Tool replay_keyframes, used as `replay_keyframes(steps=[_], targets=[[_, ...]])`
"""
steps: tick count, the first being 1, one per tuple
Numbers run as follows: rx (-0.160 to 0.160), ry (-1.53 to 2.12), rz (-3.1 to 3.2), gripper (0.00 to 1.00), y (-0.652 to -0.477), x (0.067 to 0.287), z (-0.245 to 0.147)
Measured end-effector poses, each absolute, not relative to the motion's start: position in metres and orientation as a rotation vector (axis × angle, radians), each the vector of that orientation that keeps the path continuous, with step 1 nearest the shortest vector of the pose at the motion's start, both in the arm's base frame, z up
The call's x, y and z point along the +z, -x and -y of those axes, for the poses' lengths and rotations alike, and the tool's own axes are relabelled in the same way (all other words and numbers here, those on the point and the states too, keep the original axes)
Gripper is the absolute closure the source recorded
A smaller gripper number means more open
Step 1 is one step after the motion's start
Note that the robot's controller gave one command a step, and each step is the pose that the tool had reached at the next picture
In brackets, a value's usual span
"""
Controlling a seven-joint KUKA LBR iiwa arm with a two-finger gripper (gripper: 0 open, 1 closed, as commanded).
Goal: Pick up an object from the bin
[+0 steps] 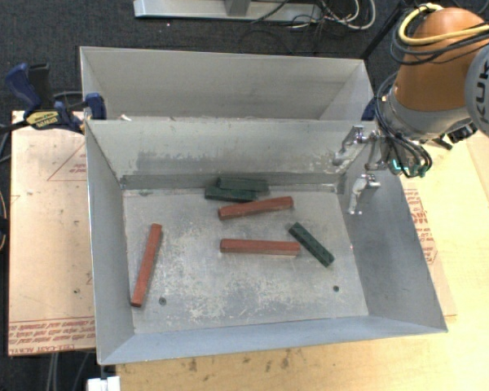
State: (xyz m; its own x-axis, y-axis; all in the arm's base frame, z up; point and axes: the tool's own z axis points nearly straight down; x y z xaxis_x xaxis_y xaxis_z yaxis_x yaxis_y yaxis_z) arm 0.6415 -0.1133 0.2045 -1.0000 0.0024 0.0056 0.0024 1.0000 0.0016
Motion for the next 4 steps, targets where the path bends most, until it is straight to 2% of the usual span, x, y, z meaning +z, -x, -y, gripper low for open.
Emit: replay_keyframes(steps=[1,2,3,4], targets=[[0.0,0.001,3.144,0.0,-0.643,0.21,0.113],[0.001,-0.033,3.148,0.0,-0.626,0.157,0.09],[0.0,-0.125,3.145,0.0,-0.62,0.097,0.071],[0.001,-0.158,3.151,1.0,-0.614,0.081,0.065]])
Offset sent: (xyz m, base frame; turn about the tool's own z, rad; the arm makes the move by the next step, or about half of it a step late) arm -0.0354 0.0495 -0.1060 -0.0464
